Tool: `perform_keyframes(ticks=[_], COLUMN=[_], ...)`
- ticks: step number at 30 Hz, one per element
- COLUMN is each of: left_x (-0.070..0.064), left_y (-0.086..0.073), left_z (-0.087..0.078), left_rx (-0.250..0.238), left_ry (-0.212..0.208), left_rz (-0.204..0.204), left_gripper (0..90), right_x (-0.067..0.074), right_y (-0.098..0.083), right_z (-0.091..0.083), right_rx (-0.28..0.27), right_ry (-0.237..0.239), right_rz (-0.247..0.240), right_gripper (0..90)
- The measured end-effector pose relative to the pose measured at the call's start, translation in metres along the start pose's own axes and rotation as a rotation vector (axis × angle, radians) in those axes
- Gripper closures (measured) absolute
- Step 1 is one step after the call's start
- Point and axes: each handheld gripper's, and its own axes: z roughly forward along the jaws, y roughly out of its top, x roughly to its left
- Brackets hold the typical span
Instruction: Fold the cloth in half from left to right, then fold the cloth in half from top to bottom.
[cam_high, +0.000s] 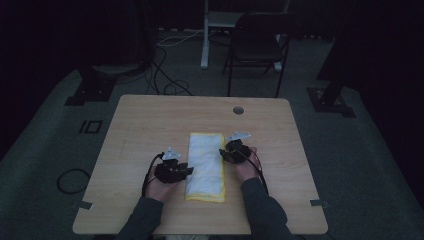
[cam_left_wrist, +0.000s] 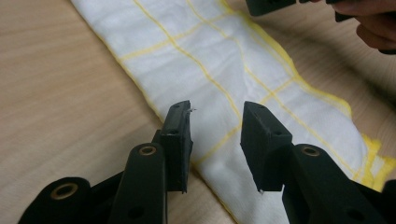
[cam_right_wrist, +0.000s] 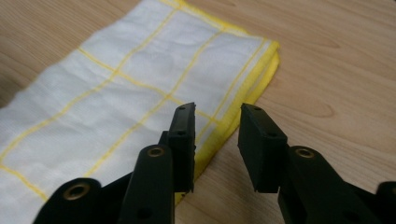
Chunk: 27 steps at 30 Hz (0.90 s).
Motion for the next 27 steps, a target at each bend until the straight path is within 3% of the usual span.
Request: perform_keyframes(ticks=[11, 18, 27], left_x=[0.011, 0.023, 0.036], left_y=[0.009, 0.015, 0.025], left_z=[-0.005, -0.008, -0.009], left_rx=[-0.023, -0.047, -0.064], left_ry=[0.03, 0.057, 0.1], left_rz=[-0.001, -0.028, -0.033], left_gripper=[62.3, 61.6, 60.5], right_x=[-0.002, 0.0, -0.001], right_y=[0.003, 0.004, 0.007], right_z=[-0.004, -0.004, -0.005], right_rx=[-0.015, -0.023, -0.041], right_ry=[0.004, 0.0, -0.005], right_rz=[-0.005, -0.014, -0.008], right_gripper=[61.7, 59.5, 58.2])
